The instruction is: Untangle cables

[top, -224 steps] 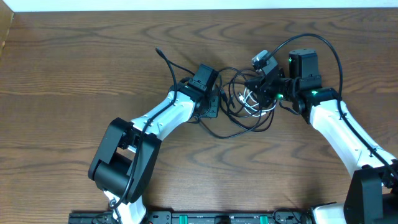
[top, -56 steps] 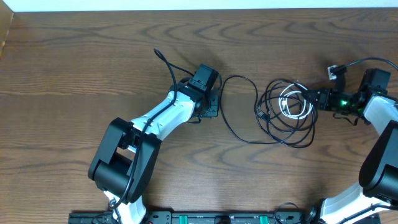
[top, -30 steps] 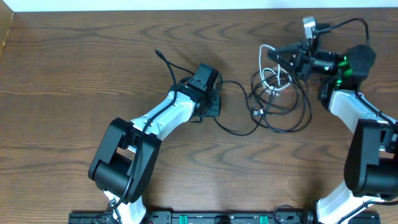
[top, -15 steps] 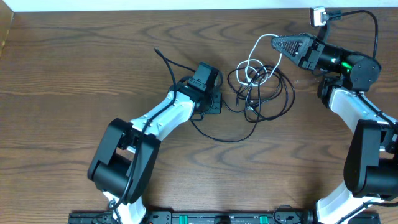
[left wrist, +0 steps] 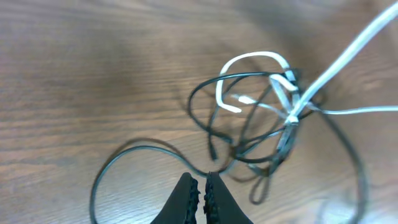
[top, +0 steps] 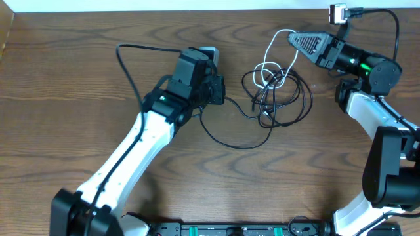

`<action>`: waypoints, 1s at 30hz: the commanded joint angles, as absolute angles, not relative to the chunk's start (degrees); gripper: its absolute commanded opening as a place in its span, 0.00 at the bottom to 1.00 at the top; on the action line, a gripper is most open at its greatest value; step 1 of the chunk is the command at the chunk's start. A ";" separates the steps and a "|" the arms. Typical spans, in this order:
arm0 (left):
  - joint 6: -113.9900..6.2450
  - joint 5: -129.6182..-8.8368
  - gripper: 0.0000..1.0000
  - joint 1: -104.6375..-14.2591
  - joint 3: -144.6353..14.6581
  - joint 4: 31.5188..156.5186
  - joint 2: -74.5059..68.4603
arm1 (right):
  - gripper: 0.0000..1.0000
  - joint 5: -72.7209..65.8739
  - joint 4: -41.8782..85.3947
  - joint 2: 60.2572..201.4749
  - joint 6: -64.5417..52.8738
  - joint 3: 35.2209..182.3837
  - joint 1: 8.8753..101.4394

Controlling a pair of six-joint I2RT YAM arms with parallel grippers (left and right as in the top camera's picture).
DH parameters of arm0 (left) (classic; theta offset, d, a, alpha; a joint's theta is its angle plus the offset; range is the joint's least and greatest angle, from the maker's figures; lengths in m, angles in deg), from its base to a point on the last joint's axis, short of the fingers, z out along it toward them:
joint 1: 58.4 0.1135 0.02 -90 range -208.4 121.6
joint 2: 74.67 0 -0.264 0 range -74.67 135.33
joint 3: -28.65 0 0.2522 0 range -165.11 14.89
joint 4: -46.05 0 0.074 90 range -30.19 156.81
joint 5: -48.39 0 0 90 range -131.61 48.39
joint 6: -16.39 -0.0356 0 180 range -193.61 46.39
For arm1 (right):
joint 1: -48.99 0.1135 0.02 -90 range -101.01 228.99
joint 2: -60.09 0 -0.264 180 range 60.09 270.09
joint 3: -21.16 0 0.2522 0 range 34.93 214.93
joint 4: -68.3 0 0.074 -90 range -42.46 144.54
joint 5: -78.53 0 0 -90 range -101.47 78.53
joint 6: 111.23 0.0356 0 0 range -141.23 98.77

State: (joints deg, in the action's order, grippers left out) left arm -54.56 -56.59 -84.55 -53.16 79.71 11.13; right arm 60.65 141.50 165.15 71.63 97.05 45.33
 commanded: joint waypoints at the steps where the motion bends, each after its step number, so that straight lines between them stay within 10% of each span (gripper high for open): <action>1: -55.76 -59.85 0.08 -84.62 -53.21 79.84 9.27 | 0.01 57.00 139.88 164.86 72.63 100.94 46.84; 30: -55.74 -61.95 0.08 -84.62 -53.21 79.84 8.57 | 0.01 67.56 88.78 164.91 53.57 143.33 55.67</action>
State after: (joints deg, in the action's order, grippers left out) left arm -54.58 -61.25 -84.55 -53.16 79.78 9.51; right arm 63.38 92.08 165.35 58.67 142.91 54.51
